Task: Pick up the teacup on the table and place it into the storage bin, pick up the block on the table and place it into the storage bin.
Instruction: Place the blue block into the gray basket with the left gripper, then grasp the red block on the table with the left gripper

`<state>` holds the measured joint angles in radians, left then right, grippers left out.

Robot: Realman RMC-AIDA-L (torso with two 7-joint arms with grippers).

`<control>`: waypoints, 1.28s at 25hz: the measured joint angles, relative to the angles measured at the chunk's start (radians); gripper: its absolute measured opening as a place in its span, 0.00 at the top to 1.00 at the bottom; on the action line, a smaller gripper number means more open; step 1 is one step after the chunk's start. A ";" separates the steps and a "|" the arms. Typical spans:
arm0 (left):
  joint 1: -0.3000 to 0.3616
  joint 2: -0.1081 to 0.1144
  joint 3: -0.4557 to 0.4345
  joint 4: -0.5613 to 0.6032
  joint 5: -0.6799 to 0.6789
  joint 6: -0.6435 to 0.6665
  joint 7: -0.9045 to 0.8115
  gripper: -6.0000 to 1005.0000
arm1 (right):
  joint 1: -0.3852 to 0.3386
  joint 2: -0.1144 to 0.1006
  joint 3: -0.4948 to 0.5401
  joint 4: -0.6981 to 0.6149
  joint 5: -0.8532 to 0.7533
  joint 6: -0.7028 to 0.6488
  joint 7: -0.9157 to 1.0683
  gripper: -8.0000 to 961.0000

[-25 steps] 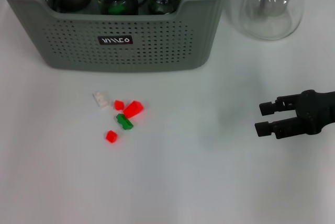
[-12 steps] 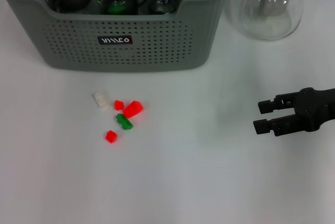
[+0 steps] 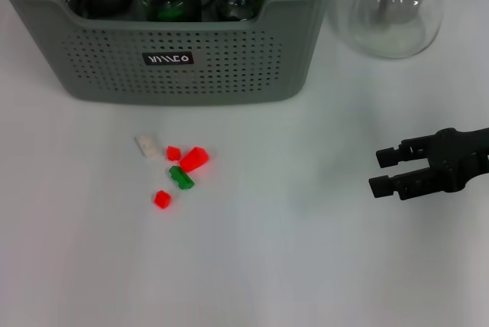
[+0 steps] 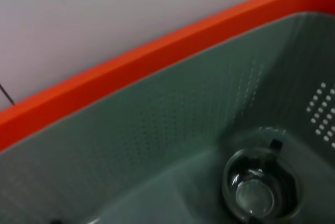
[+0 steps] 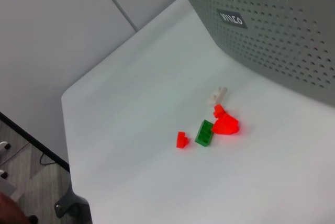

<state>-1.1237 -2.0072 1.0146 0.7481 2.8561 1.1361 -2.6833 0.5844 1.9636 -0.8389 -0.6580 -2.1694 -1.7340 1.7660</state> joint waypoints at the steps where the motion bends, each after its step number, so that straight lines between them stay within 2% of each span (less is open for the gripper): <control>1: 0.001 -0.001 0.001 -0.008 0.000 -0.005 0.000 0.57 | 0.001 0.000 0.000 0.000 0.000 0.000 0.000 0.14; 10: 0.012 -0.020 0.019 -0.005 0.000 -0.020 0.008 0.56 | 0.005 0.000 -0.001 0.000 0.000 0.001 -0.001 0.14; 13: 0.027 -0.026 0.028 0.028 0.001 -0.021 0.011 0.50 | 0.005 0.000 -0.002 0.000 0.000 0.001 -0.003 0.14; 17: 0.075 -0.039 0.031 0.160 0.001 0.008 0.030 0.42 | 0.002 0.000 -0.002 0.000 0.000 0.001 -0.008 0.14; 20: 0.153 -0.065 0.008 0.379 -0.040 0.079 0.066 0.36 | 0.001 -0.001 -0.002 0.000 -0.003 0.001 -0.010 0.14; 23: 0.267 -0.096 -0.047 0.667 -0.204 0.195 0.141 0.29 | 0.000 -0.001 -0.002 0.000 -0.012 0.000 -0.012 0.14; 25: 0.352 -0.108 -0.099 0.829 -0.382 0.269 0.199 0.25 | -0.001 -0.002 -0.002 0.000 -0.013 0.001 -0.012 0.14; 27: 0.451 -0.112 -0.143 0.949 -0.619 0.344 0.271 0.20 | -0.003 -0.002 0.000 0.000 -0.014 0.000 -0.012 0.14; 30: 0.571 -0.105 -0.158 1.023 -0.929 0.471 0.398 0.21 | -0.003 -0.002 0.003 0.000 -0.014 0.000 -0.013 0.14; 32: 0.621 -0.109 -0.150 1.046 -1.058 0.591 0.486 0.21 | -0.003 -0.002 0.004 0.000 -0.015 0.001 -0.013 0.14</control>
<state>-0.5032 -2.1157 0.8643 1.7936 1.7981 1.7273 -2.1975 0.5818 1.9619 -0.8345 -0.6581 -2.1841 -1.7335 1.7534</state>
